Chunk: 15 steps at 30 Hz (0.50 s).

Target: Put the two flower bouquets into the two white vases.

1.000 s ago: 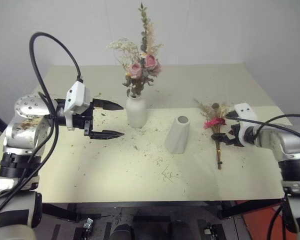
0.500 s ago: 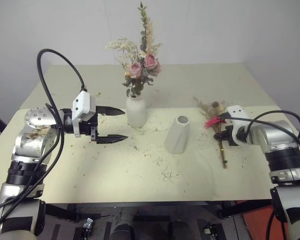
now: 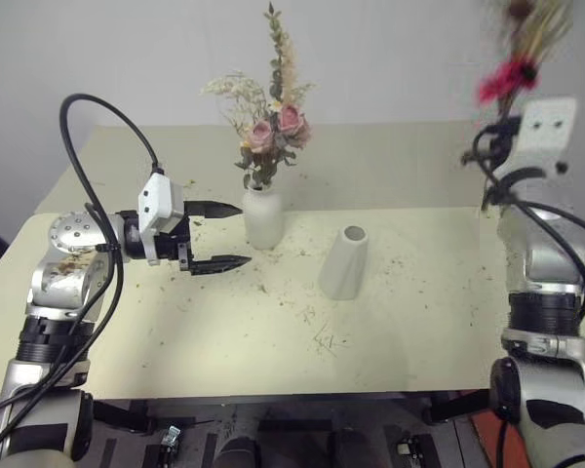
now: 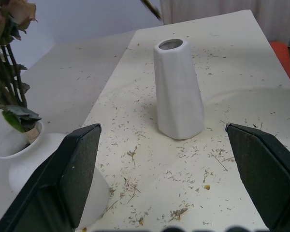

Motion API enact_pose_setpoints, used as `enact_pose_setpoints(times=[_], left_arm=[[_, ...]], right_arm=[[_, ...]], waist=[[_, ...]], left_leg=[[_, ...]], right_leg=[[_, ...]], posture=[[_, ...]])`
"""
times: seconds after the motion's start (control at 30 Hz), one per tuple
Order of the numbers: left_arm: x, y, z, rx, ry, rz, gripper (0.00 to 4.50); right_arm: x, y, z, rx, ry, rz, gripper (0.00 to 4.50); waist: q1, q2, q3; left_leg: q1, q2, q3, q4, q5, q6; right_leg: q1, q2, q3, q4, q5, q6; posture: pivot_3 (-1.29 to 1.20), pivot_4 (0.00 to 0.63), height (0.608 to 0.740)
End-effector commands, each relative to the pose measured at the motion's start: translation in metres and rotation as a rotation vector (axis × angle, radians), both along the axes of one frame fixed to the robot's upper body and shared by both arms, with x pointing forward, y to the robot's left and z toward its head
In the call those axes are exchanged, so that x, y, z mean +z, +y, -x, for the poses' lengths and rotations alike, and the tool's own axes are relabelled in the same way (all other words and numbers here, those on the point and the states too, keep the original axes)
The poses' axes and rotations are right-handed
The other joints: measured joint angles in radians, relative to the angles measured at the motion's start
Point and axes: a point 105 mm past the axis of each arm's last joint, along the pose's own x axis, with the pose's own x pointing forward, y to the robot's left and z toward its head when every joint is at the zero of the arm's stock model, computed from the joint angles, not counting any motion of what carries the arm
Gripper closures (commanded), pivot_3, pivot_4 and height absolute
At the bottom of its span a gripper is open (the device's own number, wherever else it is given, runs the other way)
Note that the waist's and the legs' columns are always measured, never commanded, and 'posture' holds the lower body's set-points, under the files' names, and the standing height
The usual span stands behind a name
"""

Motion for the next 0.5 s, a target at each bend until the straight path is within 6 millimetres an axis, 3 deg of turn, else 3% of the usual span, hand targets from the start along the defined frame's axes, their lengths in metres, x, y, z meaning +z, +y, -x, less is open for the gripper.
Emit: enact_pose_setpoints(times=[0.03,0.2,0.5], left_arm=[[0.014,0.003,0.0,-0.003,-0.053,-0.013,0.0],[0.016,0.004,0.0,-0.018,-0.038,-0.013,0.0],[0.017,0.004,-0.002,-0.019,-0.041,-0.019,0.0]], right_arm=[[0.024,0.019,0.037,0.227,-0.229,-0.124,4.46],[0.031,0.055,0.076,0.499,-0.418,-0.191,4.46],[0.019,0.094,0.079,0.659,-0.408,-0.222,4.46]], waist=[[0.0,0.0,0.0],[-0.001,0.001,0.0],[-0.003,0.001,0.0]], left_leg=[[0.001,0.0,0.0,0.0,0.0,0.0],[0.004,0.0,0.0,0.0,0.0,0.0],[0.005,0.0,0.0,0.0,0.0,0.0]], right_leg=[[0.001,0.0,0.0,0.0,0.0,0.0],[0.003,0.0,0.0,0.001,0.0,0.0],[0.003,0.001,0.0,0.002,0.0,0.0]], posture=[[0.0,0.15,0.74],[0.0,0.15,0.74],[0.0,0.15,0.74]])
